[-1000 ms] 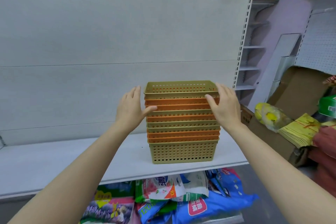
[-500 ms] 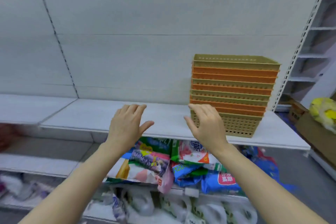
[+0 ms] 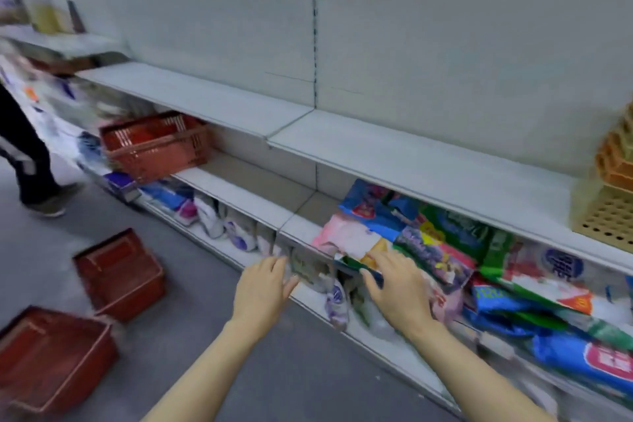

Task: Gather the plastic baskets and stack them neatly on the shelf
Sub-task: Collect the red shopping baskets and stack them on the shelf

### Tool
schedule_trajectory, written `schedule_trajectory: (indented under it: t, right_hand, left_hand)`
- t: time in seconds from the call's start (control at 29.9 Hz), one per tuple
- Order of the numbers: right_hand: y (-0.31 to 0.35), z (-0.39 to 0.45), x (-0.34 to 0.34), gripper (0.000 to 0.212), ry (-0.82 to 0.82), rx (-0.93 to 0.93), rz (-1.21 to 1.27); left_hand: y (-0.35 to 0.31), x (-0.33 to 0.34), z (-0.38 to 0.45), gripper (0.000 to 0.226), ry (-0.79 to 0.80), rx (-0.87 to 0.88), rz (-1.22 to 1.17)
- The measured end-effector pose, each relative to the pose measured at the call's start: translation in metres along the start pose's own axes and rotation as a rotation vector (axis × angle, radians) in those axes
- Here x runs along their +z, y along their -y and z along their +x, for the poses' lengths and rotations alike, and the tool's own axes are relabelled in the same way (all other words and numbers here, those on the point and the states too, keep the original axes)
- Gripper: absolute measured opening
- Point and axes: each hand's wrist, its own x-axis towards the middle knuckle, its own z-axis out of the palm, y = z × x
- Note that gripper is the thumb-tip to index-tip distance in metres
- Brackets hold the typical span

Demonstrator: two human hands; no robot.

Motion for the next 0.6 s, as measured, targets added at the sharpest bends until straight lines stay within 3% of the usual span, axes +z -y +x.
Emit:
schedule_trajectory:
  t: [0.3, 0.6]
  right_hand:
    - [0.143, 0.019, 0.132, 0.033, 0.189, -0.073, 0.13]
    - [0.257, 0.045, 0.254, 0.033, 0.324, -0.314, 0.182]
  left_hand:
    - [0.143, 0.022, -0.097, 0.048, 0.158, -0.343, 0.034]
    - [0.255, 0.059, -0.16, 0.049, 0.261, -0.635, 0.079]
